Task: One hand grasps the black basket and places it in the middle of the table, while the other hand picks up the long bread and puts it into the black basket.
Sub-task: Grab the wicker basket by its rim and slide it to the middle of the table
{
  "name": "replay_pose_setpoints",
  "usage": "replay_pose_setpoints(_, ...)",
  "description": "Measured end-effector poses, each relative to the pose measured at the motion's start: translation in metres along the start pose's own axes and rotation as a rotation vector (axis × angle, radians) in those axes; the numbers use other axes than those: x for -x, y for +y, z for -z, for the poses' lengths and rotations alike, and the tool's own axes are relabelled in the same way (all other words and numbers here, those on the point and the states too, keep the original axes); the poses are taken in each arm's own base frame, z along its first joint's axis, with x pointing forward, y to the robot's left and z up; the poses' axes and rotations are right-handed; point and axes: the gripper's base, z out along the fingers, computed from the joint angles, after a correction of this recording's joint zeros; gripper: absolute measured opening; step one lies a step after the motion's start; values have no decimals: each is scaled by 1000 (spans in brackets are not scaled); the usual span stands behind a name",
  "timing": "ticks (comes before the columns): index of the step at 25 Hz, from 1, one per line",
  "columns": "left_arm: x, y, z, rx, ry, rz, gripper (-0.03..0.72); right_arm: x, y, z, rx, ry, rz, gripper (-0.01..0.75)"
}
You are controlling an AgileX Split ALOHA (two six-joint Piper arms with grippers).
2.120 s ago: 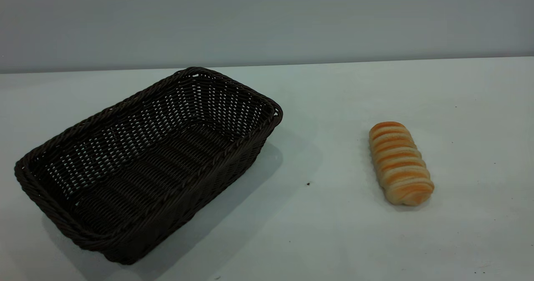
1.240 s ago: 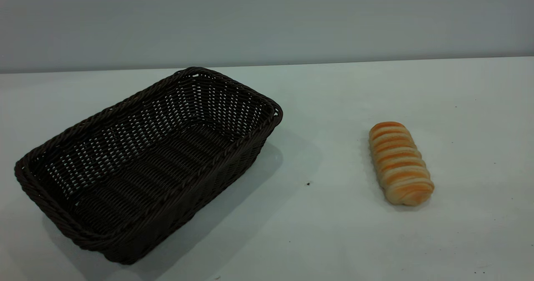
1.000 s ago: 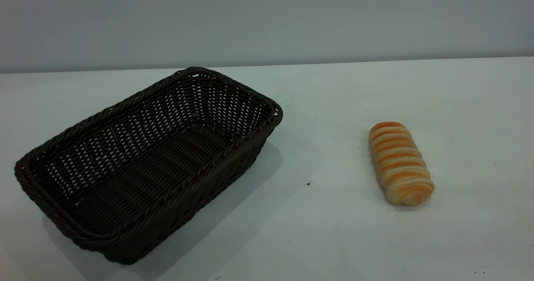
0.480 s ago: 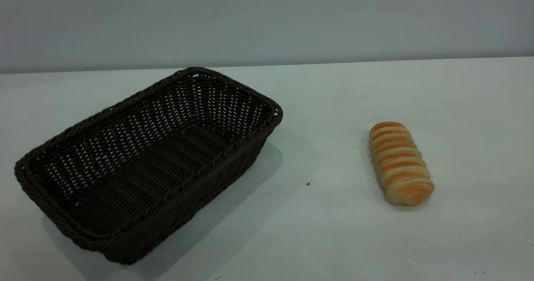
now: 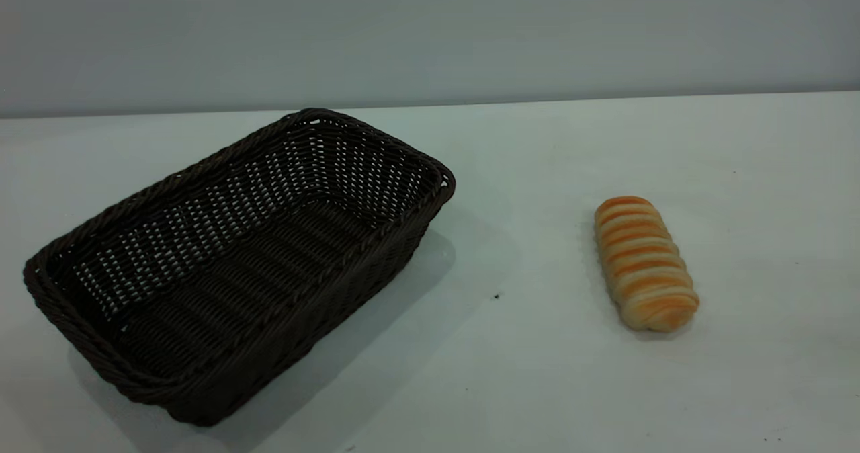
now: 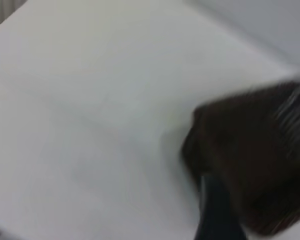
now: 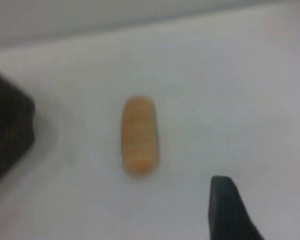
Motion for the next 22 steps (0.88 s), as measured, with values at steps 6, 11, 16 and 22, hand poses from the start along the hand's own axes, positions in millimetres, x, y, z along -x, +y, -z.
replay_pose_setpoints(6,19,-16,-36,28,56,50,503,22,-4,-49,-30,66,-57,369)
replay_pose_setpoints(11,31,-28,-76,82,155,32,503,22,-6,-92,-35,201,-160,369)
replay_pose_setpoints(16,31,-34,-123,164,299,21,503,9,-11,-131,-48,373,-161,369)
replay_pose_setpoints(22,16,-37,-177,225,467,102,503,-3,-15,-156,-39,489,-91,369)
